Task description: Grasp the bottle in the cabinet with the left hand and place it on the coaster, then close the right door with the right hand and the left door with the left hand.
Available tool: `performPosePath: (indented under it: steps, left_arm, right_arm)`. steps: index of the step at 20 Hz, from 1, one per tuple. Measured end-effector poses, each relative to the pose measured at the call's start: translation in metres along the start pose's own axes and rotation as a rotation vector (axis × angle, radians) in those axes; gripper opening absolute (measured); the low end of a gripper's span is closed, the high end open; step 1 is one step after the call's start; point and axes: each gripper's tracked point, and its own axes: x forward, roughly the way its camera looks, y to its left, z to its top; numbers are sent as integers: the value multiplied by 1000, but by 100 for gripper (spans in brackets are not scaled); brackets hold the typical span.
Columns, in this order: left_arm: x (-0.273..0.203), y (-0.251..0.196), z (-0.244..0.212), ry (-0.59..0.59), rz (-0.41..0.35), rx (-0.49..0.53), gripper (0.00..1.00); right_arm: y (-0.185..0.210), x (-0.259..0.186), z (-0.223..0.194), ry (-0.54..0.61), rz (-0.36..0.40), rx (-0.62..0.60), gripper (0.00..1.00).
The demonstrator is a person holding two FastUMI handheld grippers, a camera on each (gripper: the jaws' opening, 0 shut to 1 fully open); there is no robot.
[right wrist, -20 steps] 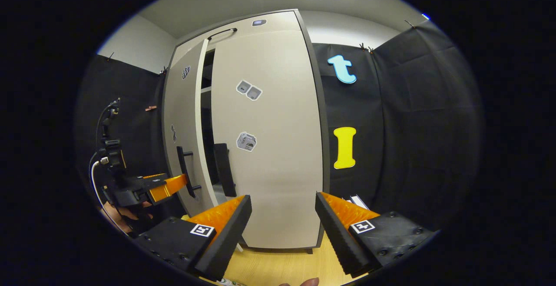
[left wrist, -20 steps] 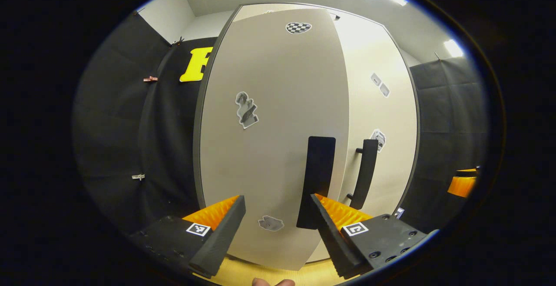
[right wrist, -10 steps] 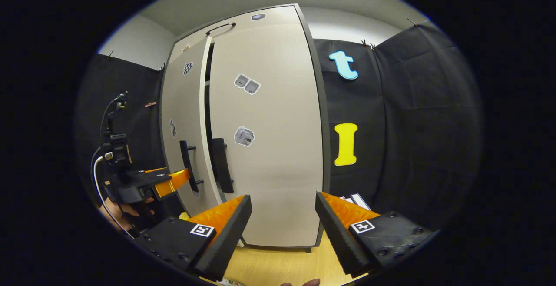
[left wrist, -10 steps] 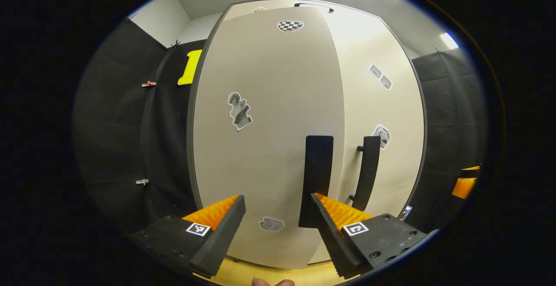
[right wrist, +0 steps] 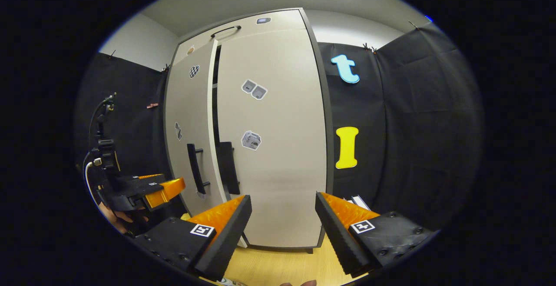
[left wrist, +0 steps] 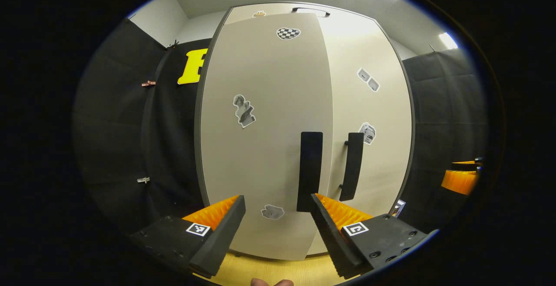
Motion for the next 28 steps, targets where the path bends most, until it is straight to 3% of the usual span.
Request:
performPosePath:
  steps: [13, 21, 28]
  left_arm:
    - [-57, 13, 6, -2, 9, -8, 95]
    - [-88, 16, -5, 3, 46, 28, 95]
    - [-98, 25, -9, 12, 67, 23, 95]
  right_arm:
    - [24, -4, 18, -68, 10, -64, 98]
    - [46, 7, 7, -62, 57, -85, 100]
    - [71, 16, 3, -58, 102, -67, 96]
